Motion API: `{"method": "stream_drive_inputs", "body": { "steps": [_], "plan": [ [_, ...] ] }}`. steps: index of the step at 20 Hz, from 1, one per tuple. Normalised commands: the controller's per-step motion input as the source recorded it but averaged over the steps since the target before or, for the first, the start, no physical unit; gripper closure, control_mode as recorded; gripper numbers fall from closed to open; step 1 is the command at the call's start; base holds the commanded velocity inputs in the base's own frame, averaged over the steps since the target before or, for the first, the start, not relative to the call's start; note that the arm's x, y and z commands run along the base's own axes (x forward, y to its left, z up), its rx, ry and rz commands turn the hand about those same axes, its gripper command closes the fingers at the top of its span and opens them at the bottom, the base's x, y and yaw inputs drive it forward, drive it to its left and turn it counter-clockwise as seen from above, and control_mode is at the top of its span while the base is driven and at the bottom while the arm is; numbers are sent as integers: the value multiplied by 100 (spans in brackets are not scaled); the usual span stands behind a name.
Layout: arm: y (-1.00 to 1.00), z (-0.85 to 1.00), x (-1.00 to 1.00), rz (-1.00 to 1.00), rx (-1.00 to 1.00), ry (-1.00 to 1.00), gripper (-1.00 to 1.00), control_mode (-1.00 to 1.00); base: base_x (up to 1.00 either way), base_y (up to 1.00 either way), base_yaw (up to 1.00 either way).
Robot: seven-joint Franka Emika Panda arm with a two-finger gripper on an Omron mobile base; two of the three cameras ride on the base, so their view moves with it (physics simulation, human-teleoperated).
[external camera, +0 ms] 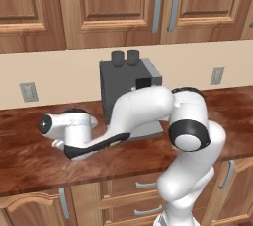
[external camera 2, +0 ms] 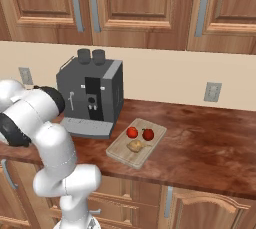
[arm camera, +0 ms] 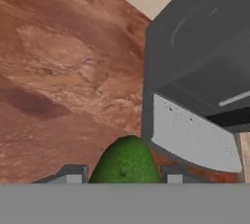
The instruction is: Place the avocado, onion, tomato, and bell pepper on the cutting board.
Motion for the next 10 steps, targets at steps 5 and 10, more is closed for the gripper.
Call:
{"method": "stream_drive_inputs", "body": {
  "steps": [5, 10],
  "plan": [
    [-7, 80, -9, -35, 0, -23, 100, -100, 0, 0, 0],
    [-36, 75, -22, -38, 2, -15, 100, -100, 0, 0, 0]
  ]
}}
